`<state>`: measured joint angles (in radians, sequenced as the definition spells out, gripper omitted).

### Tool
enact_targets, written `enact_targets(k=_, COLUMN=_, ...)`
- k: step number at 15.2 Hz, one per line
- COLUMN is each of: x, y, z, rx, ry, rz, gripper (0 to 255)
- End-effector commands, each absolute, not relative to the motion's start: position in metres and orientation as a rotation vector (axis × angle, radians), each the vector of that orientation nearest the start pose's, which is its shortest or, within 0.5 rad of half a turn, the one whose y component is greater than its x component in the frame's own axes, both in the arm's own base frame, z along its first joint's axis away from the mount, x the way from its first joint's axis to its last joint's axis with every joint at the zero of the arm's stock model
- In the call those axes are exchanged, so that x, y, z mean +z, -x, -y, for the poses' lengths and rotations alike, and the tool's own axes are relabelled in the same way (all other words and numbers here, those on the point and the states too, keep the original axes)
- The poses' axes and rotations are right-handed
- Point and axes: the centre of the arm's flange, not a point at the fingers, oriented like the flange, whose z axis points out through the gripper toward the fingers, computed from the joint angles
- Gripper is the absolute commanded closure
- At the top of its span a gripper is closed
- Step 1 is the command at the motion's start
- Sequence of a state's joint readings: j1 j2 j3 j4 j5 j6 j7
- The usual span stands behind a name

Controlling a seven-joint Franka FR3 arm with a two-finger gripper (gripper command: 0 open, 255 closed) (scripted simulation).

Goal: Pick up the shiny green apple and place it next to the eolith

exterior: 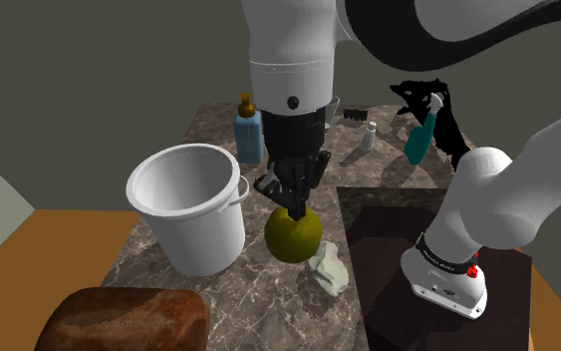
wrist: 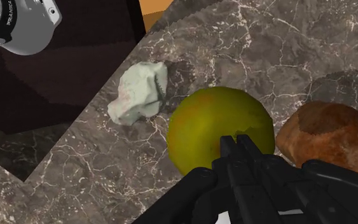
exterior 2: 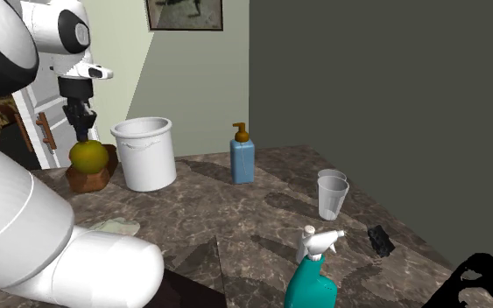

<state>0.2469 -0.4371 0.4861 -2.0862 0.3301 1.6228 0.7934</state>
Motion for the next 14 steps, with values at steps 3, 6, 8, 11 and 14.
enact_targets(k=3, x=0.573, y=-0.259, z=-0.387, rx=0.214, ry=3.076, rz=-0.211, gripper=255)
enact_targets(k=6, x=0.574, y=-0.245, z=-0.424, rx=0.214, ry=3.076, rz=-0.211, gripper=255)
enact_targets(k=8, x=0.574, y=-0.237, z=-0.444, rx=0.214, ry=3.076, rz=-0.211, gripper=255)
enact_targets(k=11, x=0.558, y=-0.237, z=-0.444, rx=0.214, ry=3.076, rz=-0.211, gripper=255)
enact_targets(k=14, x=0.542, y=-0.237, z=-0.444, rx=0.214, ry=3.076, rz=-0.211, gripper=255)
